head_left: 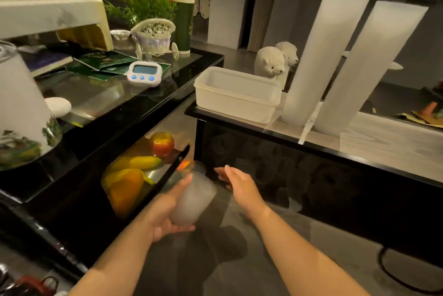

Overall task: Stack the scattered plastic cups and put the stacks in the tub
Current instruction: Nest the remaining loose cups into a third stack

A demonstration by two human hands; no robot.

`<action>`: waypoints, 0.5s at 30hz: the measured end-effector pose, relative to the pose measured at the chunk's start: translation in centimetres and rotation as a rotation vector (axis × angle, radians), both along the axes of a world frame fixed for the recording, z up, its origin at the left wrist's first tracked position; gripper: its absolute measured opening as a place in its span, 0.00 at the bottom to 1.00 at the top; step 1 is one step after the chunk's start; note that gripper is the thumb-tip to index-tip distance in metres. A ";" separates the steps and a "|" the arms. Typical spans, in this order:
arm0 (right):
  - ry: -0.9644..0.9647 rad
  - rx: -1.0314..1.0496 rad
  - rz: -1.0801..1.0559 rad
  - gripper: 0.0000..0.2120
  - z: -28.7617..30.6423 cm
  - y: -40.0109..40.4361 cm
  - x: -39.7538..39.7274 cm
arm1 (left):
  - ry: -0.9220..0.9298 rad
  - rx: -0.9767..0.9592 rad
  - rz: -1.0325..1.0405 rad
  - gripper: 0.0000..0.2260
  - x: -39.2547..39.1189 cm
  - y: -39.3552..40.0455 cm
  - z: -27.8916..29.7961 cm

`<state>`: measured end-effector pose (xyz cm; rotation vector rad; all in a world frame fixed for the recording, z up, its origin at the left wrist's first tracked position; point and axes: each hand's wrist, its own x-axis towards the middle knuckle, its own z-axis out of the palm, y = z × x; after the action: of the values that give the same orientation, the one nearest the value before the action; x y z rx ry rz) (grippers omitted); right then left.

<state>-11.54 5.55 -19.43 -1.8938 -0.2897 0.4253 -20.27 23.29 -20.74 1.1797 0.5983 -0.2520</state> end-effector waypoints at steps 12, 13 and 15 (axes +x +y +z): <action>-0.142 -0.563 0.139 0.27 -9.2 8.8 6.8 | -0.115 0.055 0.035 0.37 -2.5 4.1 -1.3; -0.164 -0.421 0.054 0.26 -9.6 8.8 6.7 | -0.116 0.066 0.053 0.38 -2.6 4.1 -1.2; -0.016 -0.160 -0.358 0.23 -8.1 8.4 5.6 | -0.103 0.078 0.099 0.42 -2.9 4.2 -1.3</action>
<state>-5.96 13.92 -27.54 -2.0542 0.0776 0.1949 -23.17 27.47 -21.99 1.2267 0.5781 -0.0842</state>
